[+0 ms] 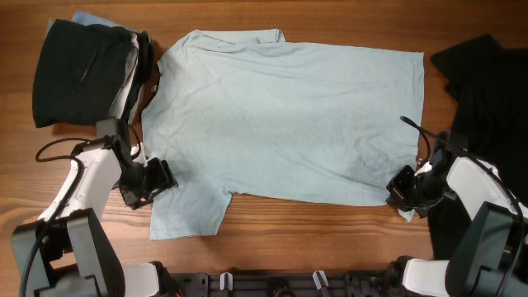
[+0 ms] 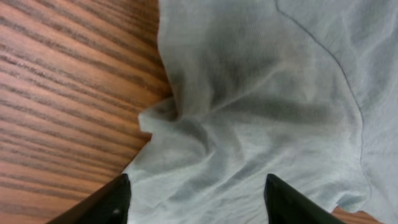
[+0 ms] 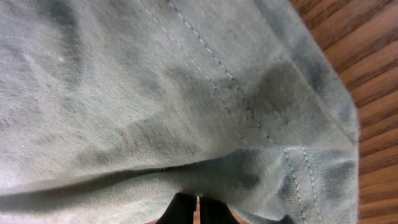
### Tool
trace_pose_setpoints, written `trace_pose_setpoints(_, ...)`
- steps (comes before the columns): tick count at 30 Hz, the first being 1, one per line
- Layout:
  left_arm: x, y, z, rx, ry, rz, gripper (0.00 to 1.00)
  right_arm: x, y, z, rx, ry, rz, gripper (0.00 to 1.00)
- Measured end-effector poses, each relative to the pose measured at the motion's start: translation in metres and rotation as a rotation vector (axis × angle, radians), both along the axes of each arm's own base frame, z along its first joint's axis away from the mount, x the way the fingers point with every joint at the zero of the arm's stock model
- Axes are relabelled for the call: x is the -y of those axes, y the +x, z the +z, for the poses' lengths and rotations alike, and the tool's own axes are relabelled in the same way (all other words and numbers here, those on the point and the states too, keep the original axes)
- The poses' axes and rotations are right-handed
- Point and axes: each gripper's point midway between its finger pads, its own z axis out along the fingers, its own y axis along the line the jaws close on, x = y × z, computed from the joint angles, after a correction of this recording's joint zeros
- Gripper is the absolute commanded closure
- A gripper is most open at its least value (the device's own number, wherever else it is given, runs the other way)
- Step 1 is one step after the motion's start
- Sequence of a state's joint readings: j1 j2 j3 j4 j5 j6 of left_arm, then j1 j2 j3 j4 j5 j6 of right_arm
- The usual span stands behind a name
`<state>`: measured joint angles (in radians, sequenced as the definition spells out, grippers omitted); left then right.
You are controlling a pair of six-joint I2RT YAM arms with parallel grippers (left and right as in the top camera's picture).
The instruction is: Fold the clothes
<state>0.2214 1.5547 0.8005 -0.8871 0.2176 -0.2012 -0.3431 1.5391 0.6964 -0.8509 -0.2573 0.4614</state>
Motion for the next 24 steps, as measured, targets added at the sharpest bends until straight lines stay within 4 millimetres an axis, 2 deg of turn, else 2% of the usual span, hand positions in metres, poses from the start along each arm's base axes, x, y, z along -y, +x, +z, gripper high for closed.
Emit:
trace_pose_setpoints(7, -0.006, 0.010, -0.015, -0.006, 0.025, 0.005, 0.46, 0.000, 0.000, 0.000, 0.001, -0.001, 0.000, 0.96)
trace_pose_setpoints(10, -0.007, 0.011, -0.018, -0.036, 0.034, 0.011, 0.78, 0.000, 0.001, 0.000, 0.003, -0.001, 0.000, 0.96)
trace_pose_setpoints(12, -0.009, 0.013, -0.020, -0.045, 0.041, 0.004, 0.94, 0.000, 0.001, 0.000, 0.003, -0.001, 0.000, 0.96)
trace_pose_setpoints(16, -0.008, 0.014, -0.019, -0.072, 0.035, -0.005, 0.96, 0.000, 0.001, 0.000, 0.003, 0.000, 0.000, 0.96)
trace_pose_setpoints(20, -0.007, 0.005, -0.014, -0.155, 0.017, -0.011, 0.96, 0.000, 0.001, 0.000, 0.004, 0.000, 0.000, 0.96)
trace_pose_setpoints(22, -0.009, 0.005, -0.004, -0.181, 0.010, -0.007, 0.96, 0.000, 0.000, 0.001, -0.001, 0.002, 0.000, 0.96)
trace_pose_setpoints(24, -0.014, 0.017, 0.012, -0.162, 0.013, 0.004, 0.96, 0.000, 0.000, 0.003, -0.009, 0.005, 0.000, 0.96)
